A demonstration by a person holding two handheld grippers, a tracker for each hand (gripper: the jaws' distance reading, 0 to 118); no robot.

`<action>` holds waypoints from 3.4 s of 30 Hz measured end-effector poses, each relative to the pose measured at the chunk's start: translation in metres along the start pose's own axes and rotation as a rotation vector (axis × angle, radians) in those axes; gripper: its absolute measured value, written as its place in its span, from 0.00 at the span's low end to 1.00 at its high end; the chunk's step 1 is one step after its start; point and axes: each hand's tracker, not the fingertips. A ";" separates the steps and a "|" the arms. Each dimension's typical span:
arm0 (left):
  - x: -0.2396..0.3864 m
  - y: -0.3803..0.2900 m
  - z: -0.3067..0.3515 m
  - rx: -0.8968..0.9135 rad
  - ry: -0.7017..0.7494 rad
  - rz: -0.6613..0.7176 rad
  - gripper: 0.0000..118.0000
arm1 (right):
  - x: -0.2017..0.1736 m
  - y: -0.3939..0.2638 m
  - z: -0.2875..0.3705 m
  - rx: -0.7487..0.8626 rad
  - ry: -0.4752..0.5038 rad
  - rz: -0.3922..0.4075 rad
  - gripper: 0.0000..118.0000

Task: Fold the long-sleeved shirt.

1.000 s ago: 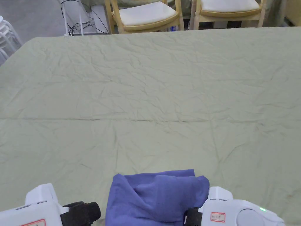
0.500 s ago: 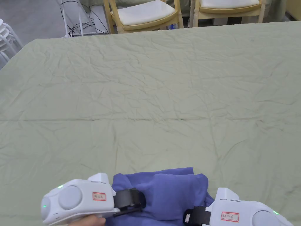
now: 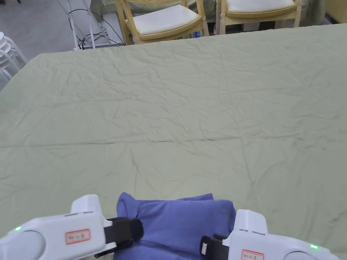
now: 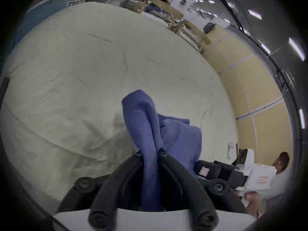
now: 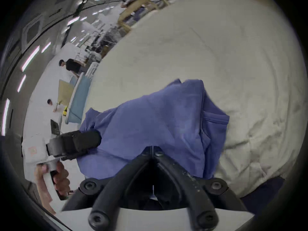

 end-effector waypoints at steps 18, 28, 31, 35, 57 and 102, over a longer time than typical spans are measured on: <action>-0.258 0.060 0.104 0.046 0.793 -0.084 0.13 | -0.160 -0.043 -0.077 -0.202 0.246 0.208 0.01; -0.192 0.024 0.126 0.230 0.676 -0.158 0.92 | -0.148 -0.034 -0.044 -0.149 0.207 0.199 0.01; -0.141 0.019 0.139 0.245 0.544 -0.152 0.92 | -0.129 -0.025 -0.008 -0.103 0.184 0.179 0.01; -0.046 0.009 0.179 0.343 0.341 -0.294 0.01 | -0.086 -0.001 0.072 0.049 0.103 0.165 0.01; 0.223 -0.146 0.278 1.170 0.200 -0.525 0.02 | -0.111 -0.065 0.347 1.071 -0.255 0.586 0.02; 0.224 -0.159 0.280 1.129 0.252 -0.575 1.00 | -0.118 -0.062 0.348 1.064 -0.306 0.621 1.00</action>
